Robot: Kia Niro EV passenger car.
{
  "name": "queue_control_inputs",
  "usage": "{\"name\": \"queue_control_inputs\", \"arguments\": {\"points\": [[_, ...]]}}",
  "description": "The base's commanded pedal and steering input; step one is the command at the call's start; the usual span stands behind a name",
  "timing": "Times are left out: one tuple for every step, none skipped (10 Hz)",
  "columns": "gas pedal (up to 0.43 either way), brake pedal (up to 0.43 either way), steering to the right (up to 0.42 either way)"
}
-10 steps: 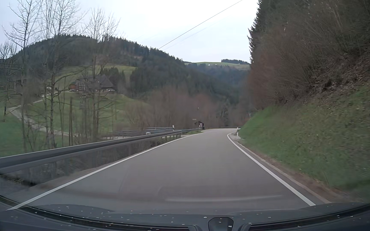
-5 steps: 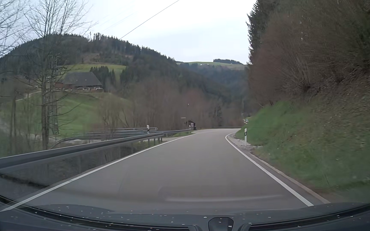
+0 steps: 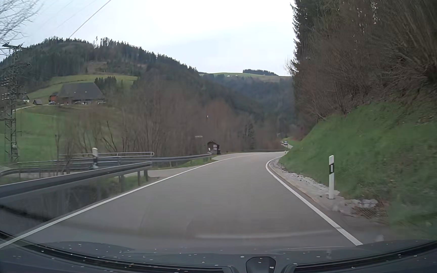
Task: Follow the waypoints while adhering to traffic rules and regulations
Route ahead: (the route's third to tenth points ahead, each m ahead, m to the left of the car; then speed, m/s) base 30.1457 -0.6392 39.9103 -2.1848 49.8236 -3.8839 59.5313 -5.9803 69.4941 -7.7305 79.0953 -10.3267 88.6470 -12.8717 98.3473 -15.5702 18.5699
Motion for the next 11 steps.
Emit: {"name": "queue_control_inputs", "arguments": {"points": [[0.000,0.000,0.019],[0.000,0.000,0.019],[0.000,0.000,0.019],[0.000,0.000,0.019],[0.000,0.000,0.019],[0.000,0.000,0.019],[0.000,0.000,0.019],[0.000,0.000,0.022],[0.000,0.000,0.023],[0.000,0.000,0.023],[0.000,0.000,0.023]]}}
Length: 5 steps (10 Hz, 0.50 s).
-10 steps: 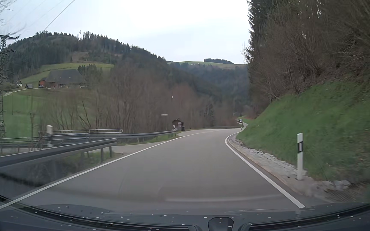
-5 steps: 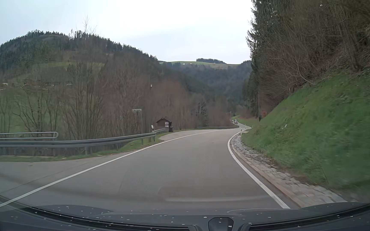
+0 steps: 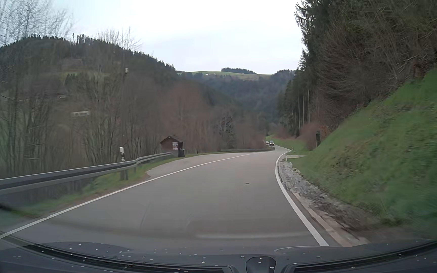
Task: Follow the waypoints while adhering to traffic rules and regulations
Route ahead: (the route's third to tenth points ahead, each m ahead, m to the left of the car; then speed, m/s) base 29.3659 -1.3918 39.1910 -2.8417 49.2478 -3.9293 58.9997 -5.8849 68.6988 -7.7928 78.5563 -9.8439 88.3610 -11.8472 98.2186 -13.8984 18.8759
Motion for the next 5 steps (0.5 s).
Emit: {"name": "queue_control_inputs", "arguments": {"points": [[0.000,0.000,0.024],[0.000,0.000,0.025],[0.000,0.000,0.025],[0.000,0.000,0.026],[0.000,0.000,0.026]]}}
